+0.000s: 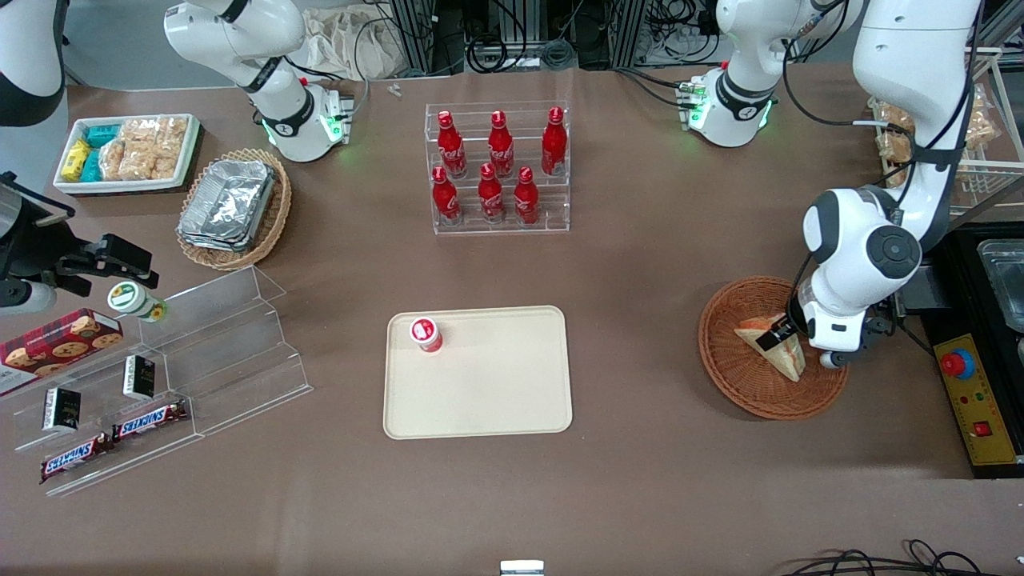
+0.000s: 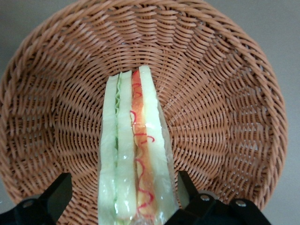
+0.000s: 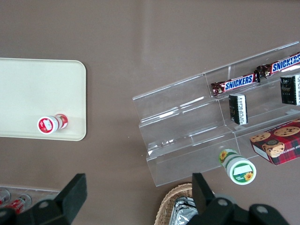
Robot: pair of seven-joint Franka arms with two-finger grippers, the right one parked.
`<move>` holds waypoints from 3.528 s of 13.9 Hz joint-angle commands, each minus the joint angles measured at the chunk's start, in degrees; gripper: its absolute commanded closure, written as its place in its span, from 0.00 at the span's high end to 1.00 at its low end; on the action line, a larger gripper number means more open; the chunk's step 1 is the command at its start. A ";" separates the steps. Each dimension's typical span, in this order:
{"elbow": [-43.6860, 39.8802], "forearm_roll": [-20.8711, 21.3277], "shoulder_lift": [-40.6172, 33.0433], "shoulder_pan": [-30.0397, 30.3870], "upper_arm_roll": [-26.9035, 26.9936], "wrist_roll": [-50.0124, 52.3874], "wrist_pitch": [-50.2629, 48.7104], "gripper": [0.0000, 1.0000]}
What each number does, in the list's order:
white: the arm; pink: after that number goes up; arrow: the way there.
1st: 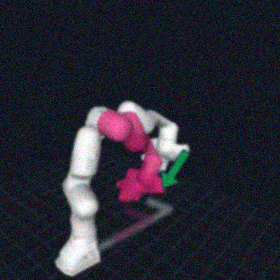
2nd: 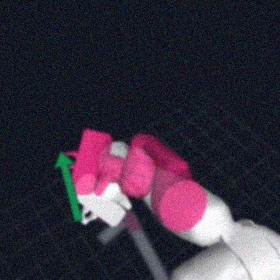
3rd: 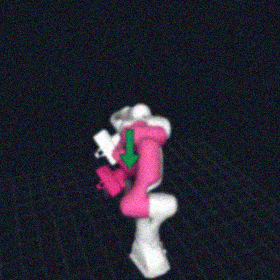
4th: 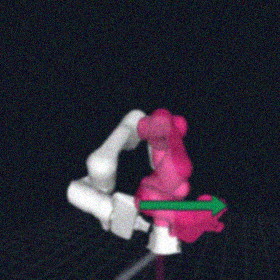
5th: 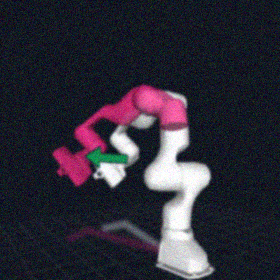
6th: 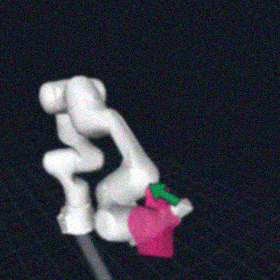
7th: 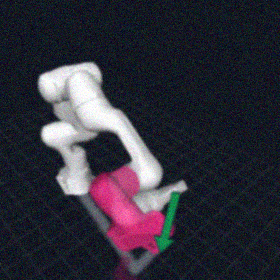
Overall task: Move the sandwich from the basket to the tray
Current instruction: 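Lower the open left gripper around the sandwich and close it, then lift the sandwich out of the basket with the left gripper, then carry the held sandwich over to the cream tray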
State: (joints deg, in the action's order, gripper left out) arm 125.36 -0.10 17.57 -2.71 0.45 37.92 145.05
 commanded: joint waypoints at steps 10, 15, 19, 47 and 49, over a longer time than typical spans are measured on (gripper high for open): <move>-0.29 1.07 -0.34 0.78 0.26 -0.64 -1.15 0.00; -19.41 0.90 -0.78 0.87 0.26 -11.35 -31.53 0.00; -33.22 0.89 -0.78 0.17 -0.27 -14.81 -45.27 0.00; -45.30 10.72 28.74 -33.05 -5.63 12.96 -13.84 0.00; -45.30 13.28 29.89 -33.15 -5.63 14.19 -12.96 0.00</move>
State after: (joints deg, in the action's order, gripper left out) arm 81.68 10.51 45.77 -34.95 -5.93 49.83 131.14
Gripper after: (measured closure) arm 0.797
